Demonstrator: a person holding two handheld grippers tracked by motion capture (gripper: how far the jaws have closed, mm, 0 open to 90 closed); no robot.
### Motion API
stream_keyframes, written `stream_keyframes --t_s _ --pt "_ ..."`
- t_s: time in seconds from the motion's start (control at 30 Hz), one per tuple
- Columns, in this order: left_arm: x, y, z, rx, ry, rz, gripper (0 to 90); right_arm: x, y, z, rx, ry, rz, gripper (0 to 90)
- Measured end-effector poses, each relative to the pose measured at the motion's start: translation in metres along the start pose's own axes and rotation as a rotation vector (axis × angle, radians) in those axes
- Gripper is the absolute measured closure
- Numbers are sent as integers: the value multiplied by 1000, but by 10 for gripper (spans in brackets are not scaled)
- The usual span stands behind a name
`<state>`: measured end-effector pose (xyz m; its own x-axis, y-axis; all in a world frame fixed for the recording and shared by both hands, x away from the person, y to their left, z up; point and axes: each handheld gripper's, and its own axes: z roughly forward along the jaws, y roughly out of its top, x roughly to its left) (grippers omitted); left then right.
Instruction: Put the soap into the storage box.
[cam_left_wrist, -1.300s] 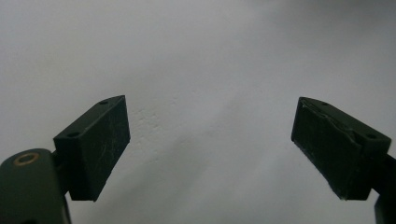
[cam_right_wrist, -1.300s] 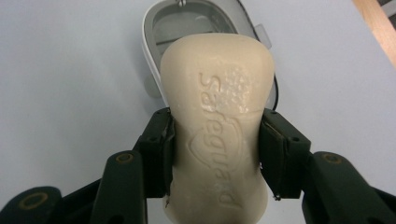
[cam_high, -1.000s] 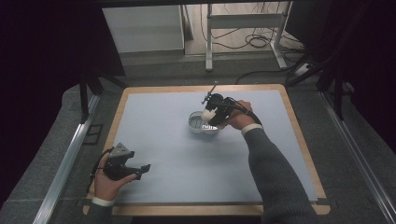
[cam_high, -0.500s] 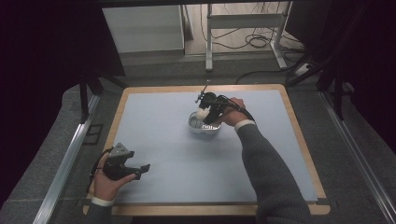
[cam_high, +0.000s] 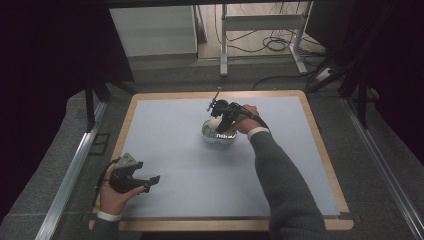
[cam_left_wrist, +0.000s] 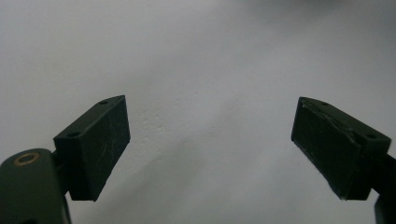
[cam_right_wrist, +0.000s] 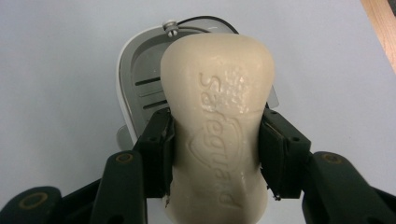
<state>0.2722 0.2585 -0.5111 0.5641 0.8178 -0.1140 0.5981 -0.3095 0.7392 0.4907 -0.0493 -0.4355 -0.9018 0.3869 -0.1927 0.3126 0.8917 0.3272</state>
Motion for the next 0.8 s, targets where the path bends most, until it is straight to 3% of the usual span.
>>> stream_keyframes --t_s 0.47,0.7,0.8 --pt "0 0 -1 1 0 2 121 6 0 15 28 -21 -33 496" --pt "0 0 0 4 1 3 121 6 -3 19 23 -4 8 491" --pt "-1 0 1 8 -2 3 121 6 -4 19 18 -2 3 484"
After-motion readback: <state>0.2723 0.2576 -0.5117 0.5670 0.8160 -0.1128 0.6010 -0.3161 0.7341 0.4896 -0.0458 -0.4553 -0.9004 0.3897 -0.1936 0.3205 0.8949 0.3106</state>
